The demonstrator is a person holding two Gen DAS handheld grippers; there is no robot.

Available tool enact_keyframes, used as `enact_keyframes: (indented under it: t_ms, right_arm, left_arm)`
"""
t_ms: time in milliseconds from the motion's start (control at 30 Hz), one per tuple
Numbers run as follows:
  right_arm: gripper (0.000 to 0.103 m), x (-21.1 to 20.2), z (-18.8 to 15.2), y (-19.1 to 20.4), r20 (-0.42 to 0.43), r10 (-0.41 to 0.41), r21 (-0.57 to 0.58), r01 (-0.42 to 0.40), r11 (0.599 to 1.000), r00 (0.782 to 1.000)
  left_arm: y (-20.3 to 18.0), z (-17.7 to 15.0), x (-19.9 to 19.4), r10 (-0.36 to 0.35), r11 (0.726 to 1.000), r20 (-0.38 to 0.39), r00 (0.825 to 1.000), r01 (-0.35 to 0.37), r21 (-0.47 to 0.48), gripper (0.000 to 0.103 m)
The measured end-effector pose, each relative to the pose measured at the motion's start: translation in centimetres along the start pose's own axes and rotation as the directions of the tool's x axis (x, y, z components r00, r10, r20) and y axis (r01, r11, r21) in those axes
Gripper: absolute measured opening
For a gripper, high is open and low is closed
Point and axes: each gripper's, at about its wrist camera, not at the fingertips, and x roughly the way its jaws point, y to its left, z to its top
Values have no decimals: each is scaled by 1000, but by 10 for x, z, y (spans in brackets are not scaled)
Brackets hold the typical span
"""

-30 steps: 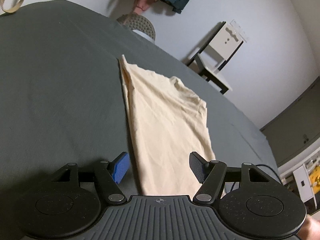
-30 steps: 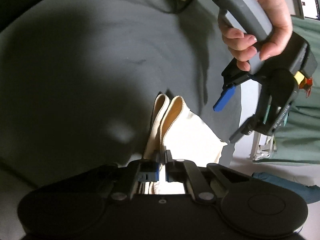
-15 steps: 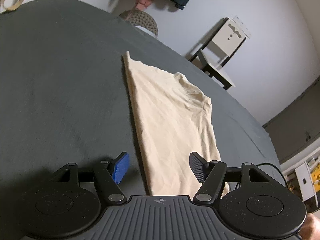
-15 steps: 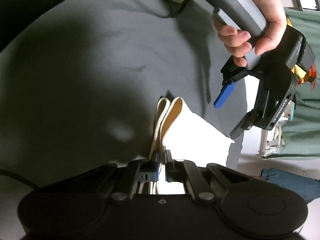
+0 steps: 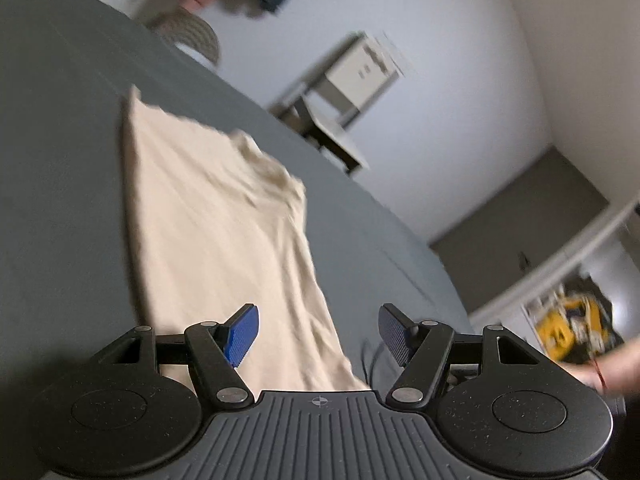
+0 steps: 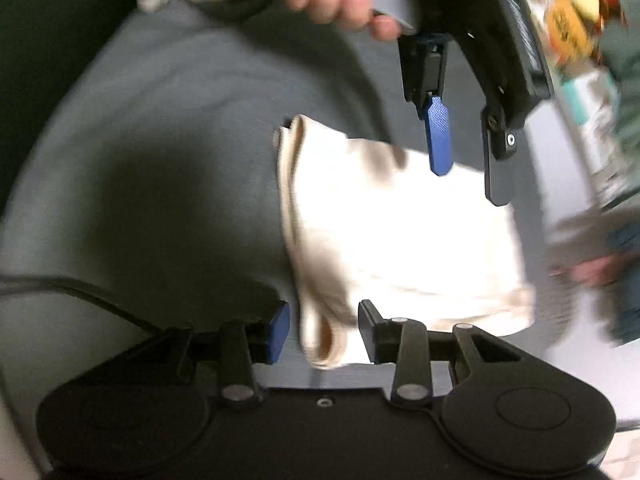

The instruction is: Fold clothes

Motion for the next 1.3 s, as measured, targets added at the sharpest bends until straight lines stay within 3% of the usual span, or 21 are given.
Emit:
enact_keyframes:
  t_ms: [133,200,233,367,467,533,567,667,733,833,867,1000,1200,1267,1300]
  right_arm:
    - [39,4,-12,-17,10,94,119,-94,988,996]
    - [40,0,-15,-17,17,129,168,-130,977,991]
    - [41,-9,-10,-3,29,142,183,-145,972,989]
    - [41,-25,-10,-17,99,139,228,-158,961,985]
    - [43,-22,-6,-68,117,91,398,-130,908,989]
    - [44,-12,-16,-112,100,16,579,-72,812,995]
    - [44,-6,-23,-135,93,-19,664,-48,746,996]
    - [43,17,-53,-196,100,-111,871,-33,490,989]
    - [39,37,-77,-236,113,-150,952,-64,301,982]
    - [33,84,-100,-276,146,-163,988,-135,80,976]
    - [32,98,-103,-288,153,-146,988,-150,28,977]
    - [31,136,-106,-309,149,-81,987,-154,-52,985]
    - [30,147,-106,-321,146,-54,988,-148,-44,988]
    - [18,151,-106,-322,151,-43,987,-153,-47,988]
    - [3,156,-105,-322,151,-28,988,-152,-42,988]
  left_arm:
    - [-1,-11,24,36,999,-154,987,-33,26,66]
    - [-1,-16,31,70,997,-194,979,-61,53,66]
    - [-2,-17,32,77,996,-199,977,-65,65,66]
    - [-3,-14,29,74,997,-192,979,-66,47,66]
    - [-7,-11,23,80,996,-170,982,-70,62,66]
    - [-10,-10,17,49,997,-135,990,-40,68,66]
    - [-10,-10,14,21,998,-111,994,-14,65,66]
    - [-12,-9,11,-54,997,-62,997,57,44,66]
    - [-12,-12,15,-44,998,-68,997,47,46,66]
    - [-10,-19,25,24,997,-126,992,-15,72,66]
    - [-10,-21,28,45,996,-149,988,-33,82,66]
    - [-13,-25,32,64,991,-171,983,-43,126,66]
    - [-9,-27,30,47,993,-169,984,-29,112,66]
    - [-7,-26,29,46,993,-169,985,-27,115,66]
    - [-7,-26,29,45,993,-168,985,-25,118,66]
